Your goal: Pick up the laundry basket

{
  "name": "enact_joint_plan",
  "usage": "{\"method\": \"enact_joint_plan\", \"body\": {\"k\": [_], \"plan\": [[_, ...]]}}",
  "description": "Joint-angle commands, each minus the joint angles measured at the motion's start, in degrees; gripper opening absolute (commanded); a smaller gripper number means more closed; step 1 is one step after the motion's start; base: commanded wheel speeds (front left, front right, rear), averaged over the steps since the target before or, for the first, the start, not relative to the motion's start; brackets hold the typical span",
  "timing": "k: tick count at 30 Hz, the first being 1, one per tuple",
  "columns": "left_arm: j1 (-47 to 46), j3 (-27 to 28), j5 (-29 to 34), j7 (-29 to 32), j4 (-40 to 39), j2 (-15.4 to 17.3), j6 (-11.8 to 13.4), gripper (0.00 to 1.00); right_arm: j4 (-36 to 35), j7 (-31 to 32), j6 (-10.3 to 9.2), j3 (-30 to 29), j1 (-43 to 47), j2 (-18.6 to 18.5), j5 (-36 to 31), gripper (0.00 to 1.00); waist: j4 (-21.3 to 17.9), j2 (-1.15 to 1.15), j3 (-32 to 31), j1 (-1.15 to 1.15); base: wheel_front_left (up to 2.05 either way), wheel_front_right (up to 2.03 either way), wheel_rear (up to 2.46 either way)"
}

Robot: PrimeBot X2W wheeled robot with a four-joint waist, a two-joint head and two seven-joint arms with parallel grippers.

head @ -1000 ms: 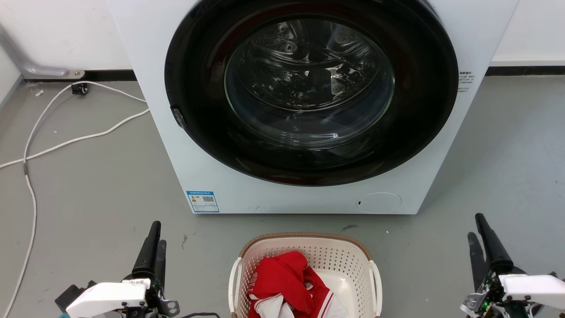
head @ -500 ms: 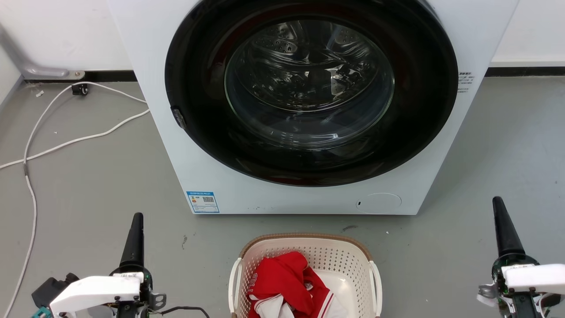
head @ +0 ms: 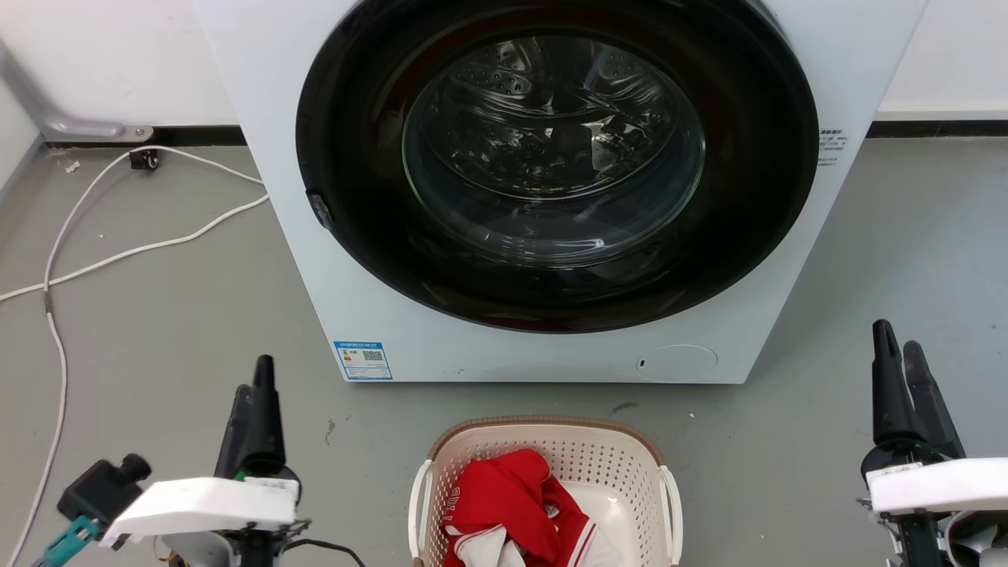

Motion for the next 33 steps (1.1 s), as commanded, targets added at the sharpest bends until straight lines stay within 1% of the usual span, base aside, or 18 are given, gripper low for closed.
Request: {"method": "enact_joint_plan", "body": {"k": [1, 9, 14, 17, 22, 28, 33], "plan": [[0.1, -1.2, 4.7, -0.7, -1.8, 0.2, 0.4, 1.00, -1.8, -0.7, 0.01, 0.2, -0.1, -0.1, -3.5, 1.00, 0.0, 0.00, 0.0, 0.00, 0.00, 0.00, 0.00], [0.9, -5.6, 17.9, -2.1, -3.5, 0.2, 2.4, 1.00, -3.5, -2.1, 0.01, 0.9, 1.2, -0.1, -12.8, 1.00, -0.1, 0.00, 0.0, 0.00, 0.00, 0.00, 0.00], [1.0, -7.6, 24.1, -2.9, -4.7, 0.2, 3.0, 1.00, -4.2, -2.9, 0.01, 0.8, 1.7, -0.1, -17.1, 1.00, 0.0, 0.00, 0.1, 0.00, 0.00, 0.00, 0.00], [1.3, -8.3, 25.9, -3.2, -4.8, 0.2, 3.1, 1.00, -4.3, -3.2, 0.01, 0.8, 2.0, -0.1, -18.7, 1.00, 0.0, 0.00, 0.1, 0.00, 0.00, 0.00, 0.00], [1.5, -10.0, 30.8, -4.0, -4.1, 0.5, 2.2, 1.00, -4.3, -4.0, 0.01, 0.9, 2.7, -0.1, -23.0, 1.00, 0.1, 0.00, 0.1, 0.00, 0.00, 0.00, 0.00], [1.6, -11.7, 35.5, -4.9, -4.6, 0.9, 2.1, 1.00, -4.3, -4.9, 0.01, 1.1, 3.4, -0.1, -27.7, 1.00, 0.2, 0.00, 0.1, 0.00, 0.00, 0.00, 0.00], [2.0, -13.1, 39.9, -5.7, -4.4, 1.6, 3.2, 1.00, -4.5, -5.7, 0.01, 1.6, 3.9, -0.1, -32.4, 1.00, 0.2, 0.00, 0.0, 0.00, 0.00, 0.00, 0.00]]}}
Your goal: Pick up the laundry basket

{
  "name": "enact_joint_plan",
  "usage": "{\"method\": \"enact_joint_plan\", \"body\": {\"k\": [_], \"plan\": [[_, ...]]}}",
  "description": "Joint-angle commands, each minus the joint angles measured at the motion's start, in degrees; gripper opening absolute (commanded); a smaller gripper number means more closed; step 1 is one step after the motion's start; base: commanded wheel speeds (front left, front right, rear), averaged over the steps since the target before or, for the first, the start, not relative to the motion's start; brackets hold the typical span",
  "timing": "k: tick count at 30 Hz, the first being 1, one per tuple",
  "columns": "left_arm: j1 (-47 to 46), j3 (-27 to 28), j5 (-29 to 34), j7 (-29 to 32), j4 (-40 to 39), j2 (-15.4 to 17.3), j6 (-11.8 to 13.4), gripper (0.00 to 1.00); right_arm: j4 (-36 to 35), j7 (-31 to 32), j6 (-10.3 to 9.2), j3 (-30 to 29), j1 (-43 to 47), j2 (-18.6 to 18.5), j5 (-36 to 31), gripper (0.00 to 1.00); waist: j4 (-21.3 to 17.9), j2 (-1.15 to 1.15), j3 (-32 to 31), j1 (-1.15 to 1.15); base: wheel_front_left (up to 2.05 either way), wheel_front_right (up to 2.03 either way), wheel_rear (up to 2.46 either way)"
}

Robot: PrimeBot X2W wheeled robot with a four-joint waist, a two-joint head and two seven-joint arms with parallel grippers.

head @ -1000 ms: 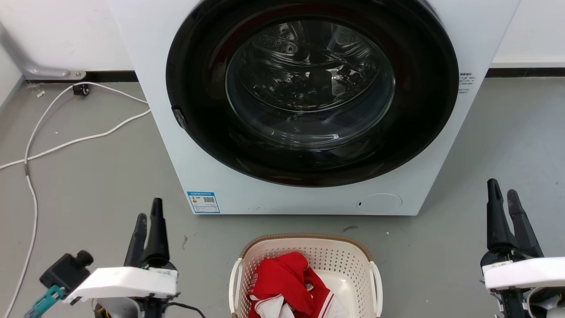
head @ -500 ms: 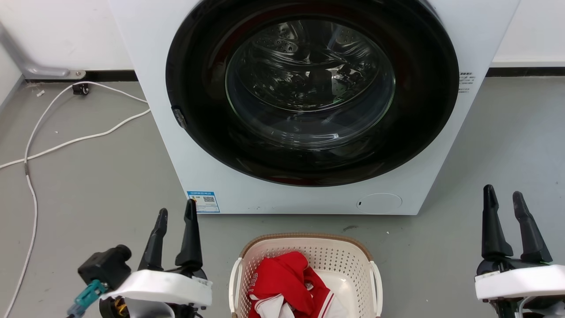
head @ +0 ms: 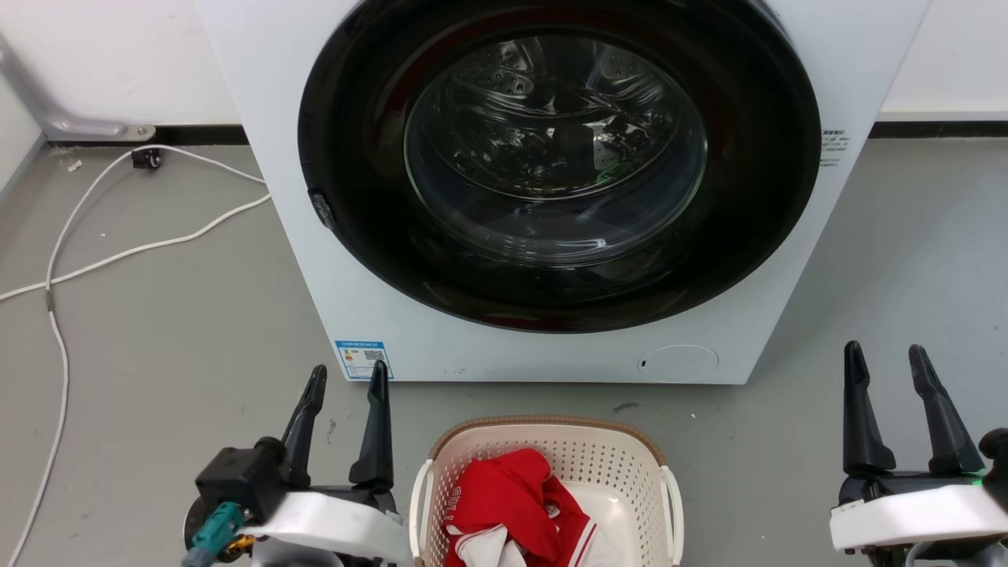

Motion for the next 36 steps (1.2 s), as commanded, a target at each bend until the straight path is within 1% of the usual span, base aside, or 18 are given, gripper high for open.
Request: {"method": "enact_joint_plan", "body": {"k": [1, 9, 12, 17, 21, 24, 27, 29, 32, 36], "plan": [[0.2, -0.7, 1.8, -0.6, -0.4, 0.6, 0.3, 1.00, -0.9, -0.5, 0.00, 0.1, 0.4, -0.1, -1.7, 1.00, 0.0, 0.00, 0.0, 0.00, 0.00, 0.00, 0.00], [0.4, -3.5, 5.8, -1.6, 1.8, 1.9, 0.2, 1.00, -0.4, -1.5, 0.00, 0.4, 1.1, -0.1, -6.4, 1.00, 0.0, 0.00, -0.2, 0.00, 0.00, 0.00, 0.00], [0.2, -4.4, 7.6, -2.0, 2.2, 2.2, 0.6, 1.00, -0.3, -2.0, 0.00, 0.5, 1.4, -0.1, -8.1, 1.00, 0.0, 0.00, -0.2, 0.00, 0.00, 0.00, 0.00], [0.4, -5.9, 9.9, -2.6, 2.9, 2.6, 0.8, 1.00, -0.3, -2.5, -0.01, 0.7, 1.9, -0.1, -10.8, 1.00, -0.1, 0.00, -0.3, 0.00, 0.00, 0.00, 0.00], [0.5, -6.3, 10.8, -3.1, 2.7, 2.3, 0.8, 1.00, -0.3, -3.0, -0.01, 1.1, 2.2, -0.1, -12.8, 1.00, -0.1, 0.00, -0.3, 0.00, 0.00, 0.00, 0.00], [0.8, -6.1, 10.6, -3.4, 2.7, 1.9, 0.4, 1.00, 0.1, -3.4, -0.01, 1.3, 2.3, -0.1, -12.8, 1.00, 0.0, 0.00, -0.3, 0.00, 0.00, 0.00, 0.00], [1.3, -5.0, 9.3, -3.7, 2.9, 1.0, 0.0, 1.00, 0.7, -3.7, -0.01, 0.8, 2.6, -0.1, -11.1, 1.00, 0.0, 0.00, -0.4, 0.00, 0.00, 0.00, 0.00], [1.5, -4.4, 9.5, -3.9, 3.1, 0.6, -0.4, 1.00, 1.0, -3.9, -0.01, 0.9, 2.6, -0.1, -11.4, 1.00, 0.0, 0.00, -0.4, 0.00, 0.00, 0.00, 0.00], [2.2, -3.6, 9.3, -4.2, 3.9, 0.0, -1.0, 1.00, 2.4, -4.2, -0.01, 0.8, 3.1, -0.1, -9.3, 1.00, 0.1, 0.00, -0.5, 0.00, 0.00, 0.00, 0.00], [2.3, -3.1, 10.6, -4.6, 5.3, -0.4, -1.7, 1.00, 3.4, -4.6, -0.01, 1.2, 3.1, 0.0, -9.8, 1.00, 0.2, 0.00, -0.6, 0.00, 0.00, 0.00, 0.00]]}}
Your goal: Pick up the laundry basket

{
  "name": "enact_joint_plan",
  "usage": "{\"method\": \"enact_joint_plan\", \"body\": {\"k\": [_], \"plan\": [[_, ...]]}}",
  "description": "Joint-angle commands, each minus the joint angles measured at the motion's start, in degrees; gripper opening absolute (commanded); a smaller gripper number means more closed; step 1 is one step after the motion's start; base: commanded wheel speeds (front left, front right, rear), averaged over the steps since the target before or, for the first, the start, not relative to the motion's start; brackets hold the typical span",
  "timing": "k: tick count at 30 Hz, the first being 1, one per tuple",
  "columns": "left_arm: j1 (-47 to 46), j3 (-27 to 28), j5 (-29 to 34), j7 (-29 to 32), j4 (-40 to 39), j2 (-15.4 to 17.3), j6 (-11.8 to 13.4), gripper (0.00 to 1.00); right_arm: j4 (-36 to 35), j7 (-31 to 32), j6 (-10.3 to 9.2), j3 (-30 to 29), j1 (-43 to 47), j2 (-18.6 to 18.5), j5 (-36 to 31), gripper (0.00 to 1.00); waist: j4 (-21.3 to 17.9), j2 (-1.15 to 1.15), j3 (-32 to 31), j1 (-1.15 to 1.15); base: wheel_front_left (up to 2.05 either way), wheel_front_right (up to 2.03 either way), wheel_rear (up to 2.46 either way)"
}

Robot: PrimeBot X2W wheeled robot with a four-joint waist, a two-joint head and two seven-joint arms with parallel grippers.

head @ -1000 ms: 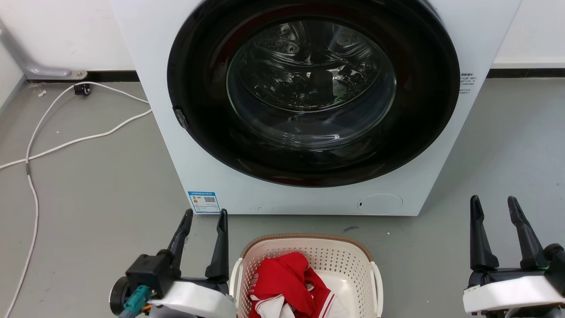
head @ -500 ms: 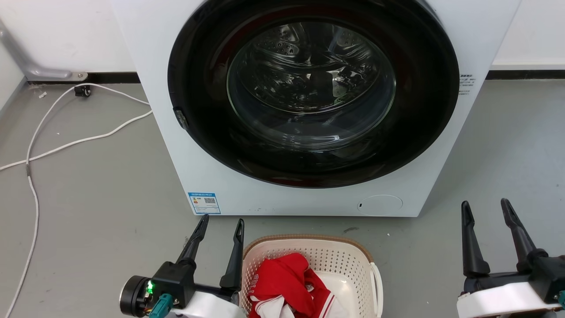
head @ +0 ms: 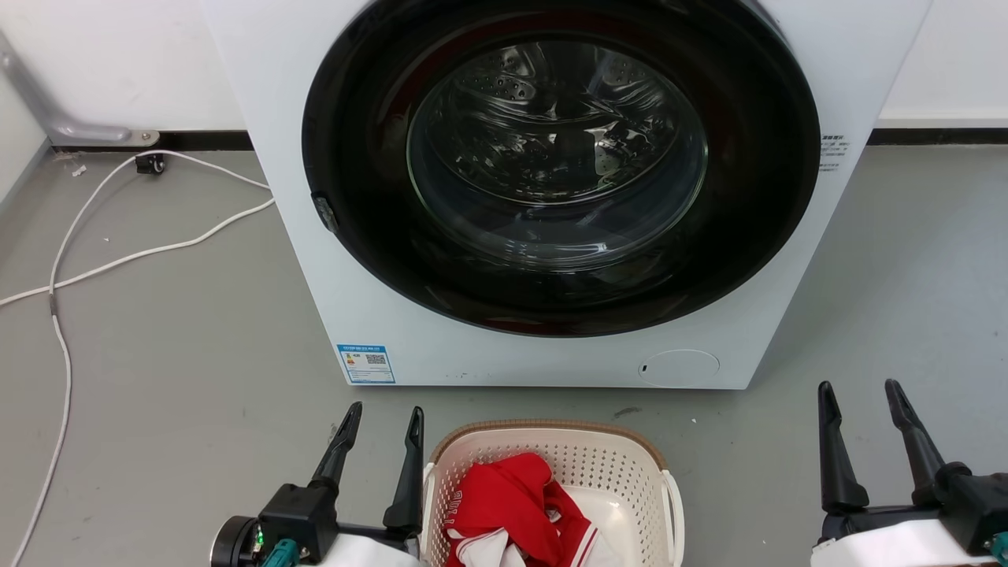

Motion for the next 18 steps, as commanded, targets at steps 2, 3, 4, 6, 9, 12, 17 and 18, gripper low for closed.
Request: {"method": "enact_joint_plan", "body": {"k": [2, 3, 4, 6, 9, 12, 17, 18], "plan": [[0.2, 0.3, 1.9, -0.6, 0.5, -0.2, -0.1, 1.00, 0.2, -0.6, -0.02, 0.2, 0.4, 0.0, -1.1, 1.00, 0.0, 0.00, -0.1, 0.00, 0.00, 0.00, 0.00], [0.2, 0.3, 2.5, -0.7, 0.8, -0.2, 0.0, 1.00, 0.3, -0.7, -0.02, 0.3, 0.4, 0.0, -1.3, 1.00, 0.0, 0.00, -0.1, 0.00, 0.00, 0.00, 0.00], [0.1, 0.1, 3.3, -0.8, 1.0, -0.3, 0.0, 1.00, 0.3, -0.8, -0.02, 0.3, 0.3, 0.0, -1.6, 1.00, 0.1, 0.00, -0.1, 0.00, 0.00, 0.00, 0.00], [0.0, 0.0, 4.5, -0.9, 1.2, -0.3, -0.1, 1.00, 0.3, -1.0, -0.02, 0.3, 0.4, 0.0, -2.4, 1.00, 0.1, 0.00, -0.2, 0.00, 0.00, 0.00, 0.00], [0.1, -0.1, 5.4, -1.2, 1.5, -0.4, -0.3, 1.00, 0.1, -1.2, -0.02, 0.3, 0.4, 0.0, -3.2, 1.00, 0.2, 0.00, -0.3, 0.00, 0.00, 0.00, 0.00], [0.2, 0.0, 5.2, -1.2, 1.7, -0.5, -0.4, 1.00, 0.2, -1.1, -0.02, 0.2, 0.3, 0.0, -2.9, 1.00, 0.1, 0.00, -0.4, 0.00, 0.00, 0.00, 0.00], [0.3, 0.1, 5.4, -1.2, 1.6, -0.6, -0.8, 1.00, 0.4, -1.1, -0.02, 0.2, 0.3, 0.0, -2.5, 1.00, 0.0, 0.00, -0.5, 0.00, 0.00, 0.00, 0.00], [0.3, 0.0, 5.4, -1.1, 1.6, -0.6, -0.8, 1.00, 0.4, -1.1, -0.02, 0.2, 0.4, 0.0, -2.6, 1.00, 0.0, 0.00, -0.5, 0.00, 0.00, 0.00, 0.00]]}}
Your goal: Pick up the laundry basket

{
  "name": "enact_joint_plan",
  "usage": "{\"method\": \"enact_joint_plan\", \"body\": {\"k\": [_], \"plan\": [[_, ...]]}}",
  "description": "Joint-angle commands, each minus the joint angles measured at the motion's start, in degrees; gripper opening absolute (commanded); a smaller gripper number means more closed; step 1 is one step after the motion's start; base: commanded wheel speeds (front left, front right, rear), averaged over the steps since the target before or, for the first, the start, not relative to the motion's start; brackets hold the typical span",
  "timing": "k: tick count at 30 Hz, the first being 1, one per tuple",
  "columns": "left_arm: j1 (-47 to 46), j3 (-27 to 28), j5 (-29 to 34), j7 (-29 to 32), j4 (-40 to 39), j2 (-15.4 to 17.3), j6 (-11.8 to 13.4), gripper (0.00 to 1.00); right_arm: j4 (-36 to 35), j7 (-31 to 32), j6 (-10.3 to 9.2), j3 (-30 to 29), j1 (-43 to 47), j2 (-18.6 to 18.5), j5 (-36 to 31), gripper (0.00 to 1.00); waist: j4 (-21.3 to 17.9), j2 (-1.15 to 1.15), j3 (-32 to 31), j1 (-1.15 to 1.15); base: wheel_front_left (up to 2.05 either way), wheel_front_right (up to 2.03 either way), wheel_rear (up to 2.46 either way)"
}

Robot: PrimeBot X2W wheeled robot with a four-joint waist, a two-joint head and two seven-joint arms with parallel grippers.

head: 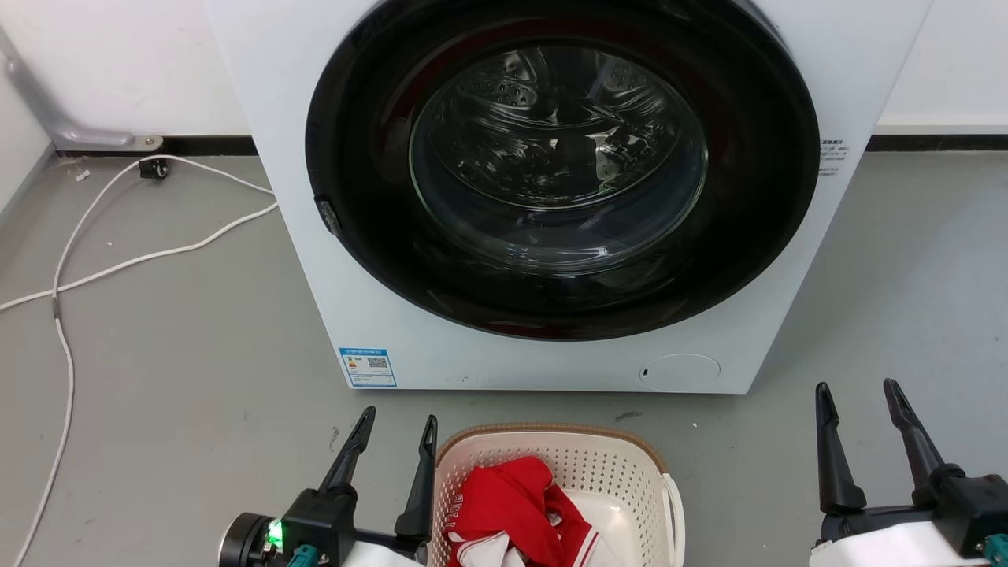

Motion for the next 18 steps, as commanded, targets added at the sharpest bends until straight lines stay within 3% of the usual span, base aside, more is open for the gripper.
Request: {"method": "enact_joint_plan", "body": {"k": [1, 18], "plan": [[0.3, 0.1, 0.1, -0.2, -0.2, -0.1, -0.2, 1.00, 0.1, -0.2, -0.02, 0.0, 0.4, 0.0, 0.0, 1.00, 0.0, 0.00, 0.0, 0.00, 0.00, 0.00, 0.00], [0.2, -0.4, -0.3, -0.2, -0.3, -0.1, 0.0, 1.00, 0.3, -0.2, -0.02, 0.3, 0.3, 0.0, 0.3, 1.00, 0.1, 0.00, 0.7, 0.00, 0.00, 0.00, 0.00]]}}
